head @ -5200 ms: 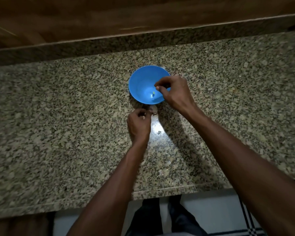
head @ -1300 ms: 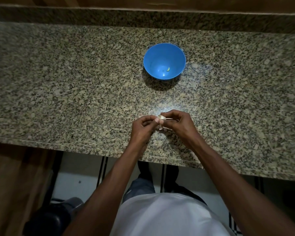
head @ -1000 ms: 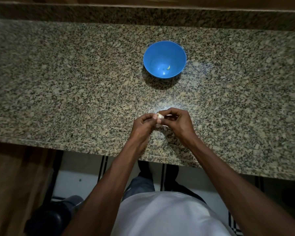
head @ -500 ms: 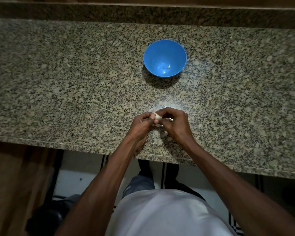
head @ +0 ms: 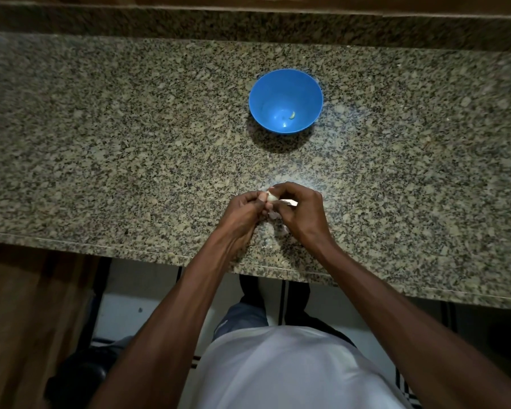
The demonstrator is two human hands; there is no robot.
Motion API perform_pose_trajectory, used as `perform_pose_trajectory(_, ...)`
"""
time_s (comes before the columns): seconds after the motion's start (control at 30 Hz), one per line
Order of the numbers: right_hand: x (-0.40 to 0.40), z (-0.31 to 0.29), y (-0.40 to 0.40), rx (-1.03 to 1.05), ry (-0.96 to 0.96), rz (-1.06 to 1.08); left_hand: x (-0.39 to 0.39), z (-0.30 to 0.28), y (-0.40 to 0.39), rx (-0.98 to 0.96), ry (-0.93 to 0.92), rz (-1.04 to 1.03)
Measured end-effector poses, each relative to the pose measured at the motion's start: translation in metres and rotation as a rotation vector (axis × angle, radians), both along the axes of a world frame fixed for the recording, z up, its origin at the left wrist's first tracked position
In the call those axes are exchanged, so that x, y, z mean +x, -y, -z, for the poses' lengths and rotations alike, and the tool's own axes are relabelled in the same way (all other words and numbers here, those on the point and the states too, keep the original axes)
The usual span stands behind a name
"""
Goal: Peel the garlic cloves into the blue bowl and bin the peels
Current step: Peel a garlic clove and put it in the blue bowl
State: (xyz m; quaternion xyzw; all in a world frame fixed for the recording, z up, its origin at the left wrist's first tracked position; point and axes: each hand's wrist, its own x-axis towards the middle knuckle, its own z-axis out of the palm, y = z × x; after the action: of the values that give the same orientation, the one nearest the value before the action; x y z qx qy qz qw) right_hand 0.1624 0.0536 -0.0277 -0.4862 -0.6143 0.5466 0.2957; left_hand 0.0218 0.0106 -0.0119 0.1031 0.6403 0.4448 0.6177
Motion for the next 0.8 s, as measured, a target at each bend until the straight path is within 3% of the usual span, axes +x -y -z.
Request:
perform_pose_trajectory(0.13,0.003,0.0,-0.004,-0.189,-0.123,0.075,0.007,0.001,0.002,0.028,0.073,-0.11)
perform_pose_trajectory(0.27,0.008,0.0,-0.005,-0.234,-0.118,0.094,0.016,0.003,0.002,0.023,0.16,-0.158)
perform_pose_trajectory(0.8,0.002,-0.003,-0.003,0.135,0.142,-0.035,-0.002,0.003,-0.001,-0.062,0.125,-0.09)
